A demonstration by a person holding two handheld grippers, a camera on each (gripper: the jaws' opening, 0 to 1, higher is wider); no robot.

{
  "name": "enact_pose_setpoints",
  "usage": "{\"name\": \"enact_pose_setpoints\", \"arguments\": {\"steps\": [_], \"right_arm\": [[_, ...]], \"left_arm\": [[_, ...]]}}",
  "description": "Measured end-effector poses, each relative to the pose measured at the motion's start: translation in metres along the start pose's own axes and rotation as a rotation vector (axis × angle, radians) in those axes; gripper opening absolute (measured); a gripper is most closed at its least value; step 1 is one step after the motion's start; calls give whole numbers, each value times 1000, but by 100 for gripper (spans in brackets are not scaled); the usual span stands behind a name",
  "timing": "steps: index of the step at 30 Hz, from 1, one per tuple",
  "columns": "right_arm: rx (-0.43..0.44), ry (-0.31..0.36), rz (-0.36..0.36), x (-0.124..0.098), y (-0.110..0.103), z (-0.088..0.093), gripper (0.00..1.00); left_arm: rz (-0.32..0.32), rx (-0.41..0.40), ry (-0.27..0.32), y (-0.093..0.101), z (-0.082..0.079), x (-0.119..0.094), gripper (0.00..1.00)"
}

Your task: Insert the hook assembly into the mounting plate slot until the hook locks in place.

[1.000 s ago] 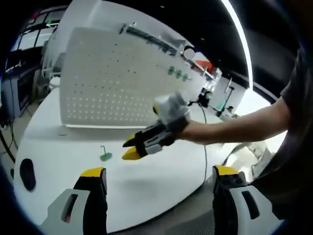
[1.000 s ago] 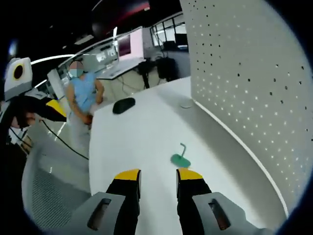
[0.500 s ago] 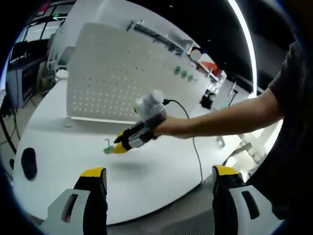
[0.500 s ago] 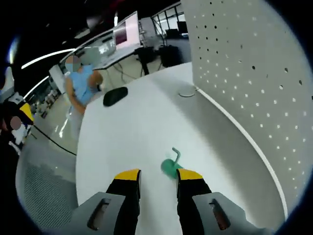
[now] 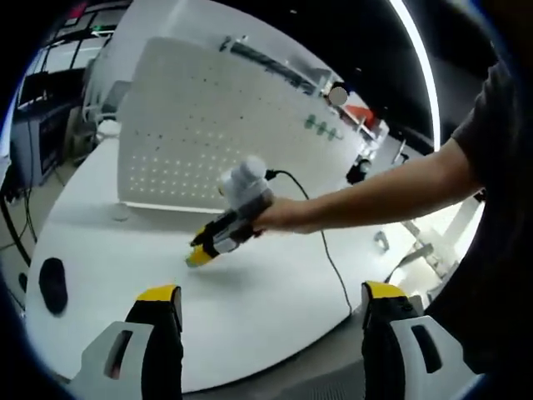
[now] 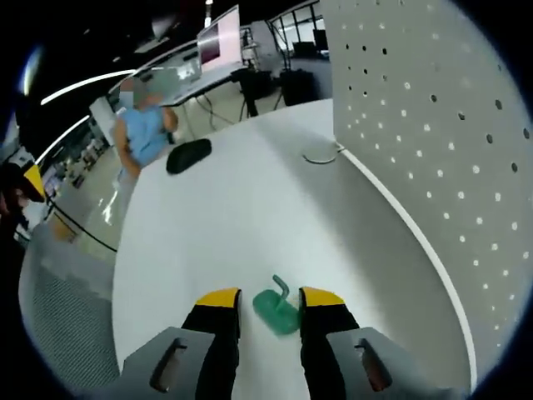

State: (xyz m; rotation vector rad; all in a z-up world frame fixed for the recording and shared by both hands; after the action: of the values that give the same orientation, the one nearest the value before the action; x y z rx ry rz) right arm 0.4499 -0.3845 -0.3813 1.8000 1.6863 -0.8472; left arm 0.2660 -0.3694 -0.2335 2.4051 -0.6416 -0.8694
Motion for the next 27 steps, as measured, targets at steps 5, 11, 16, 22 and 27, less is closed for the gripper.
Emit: {"name": "enact_pose_setpoints", "arguments": {"steps": [5, 11, 16, 22, 27], "right_arm": [[-27, 1, -41, 3, -1, 0, 18], [-48, -2, -64, 5, -1, 2, 12], [-86, 7, -79, 4, 1, -1, 7], [-75, 2, -82, -1, 2, 0, 1], [-46, -40, -55, -7, 0, 5, 1]], "left_arm": [[-2, -12, 2, -1, 1, 2, 90], [-5, -18, 1, 0, 3, 3, 90], [-8, -19, -5, -1, 4, 3, 90], [-10, -23, 1, -2, 1, 3, 89], [-10, -16, 0, -1, 0, 4, 88]]}}
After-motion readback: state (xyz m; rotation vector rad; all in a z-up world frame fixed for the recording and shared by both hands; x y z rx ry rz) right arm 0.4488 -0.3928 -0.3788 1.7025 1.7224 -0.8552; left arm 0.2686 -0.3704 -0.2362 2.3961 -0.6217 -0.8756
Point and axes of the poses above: the point that each gripper's makers call its tool centre point, and the gripper's own axes: x roughly forward along the fingers, y roughly to its right, z roughly out of its underside, the point moved 3 cm from there along -x, roughly backward along the fingers, and after that the axes turned 13 degrees about -x, right-handed, at the moved point
